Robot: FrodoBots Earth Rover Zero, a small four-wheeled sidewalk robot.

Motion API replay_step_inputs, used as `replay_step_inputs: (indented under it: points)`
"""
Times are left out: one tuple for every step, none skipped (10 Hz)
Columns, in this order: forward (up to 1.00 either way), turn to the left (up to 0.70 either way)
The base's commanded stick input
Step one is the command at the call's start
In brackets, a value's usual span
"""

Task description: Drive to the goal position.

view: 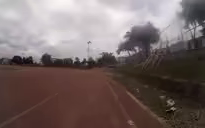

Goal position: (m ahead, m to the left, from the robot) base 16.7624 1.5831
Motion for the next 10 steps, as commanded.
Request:
replay_step_inputs:
  points:
    - [0.7, 0.0]
    - [0.7, 0.0]
    - [0.7, 0.0]
    - [0.7, 0.0]
    - [0.7, 0.0]
    - [0.7, 0.0]
    - [0.7, 0.0]
    - [0.7, 0.0]
    - [0.7, 0.0]
    - [0.7, 0.0]
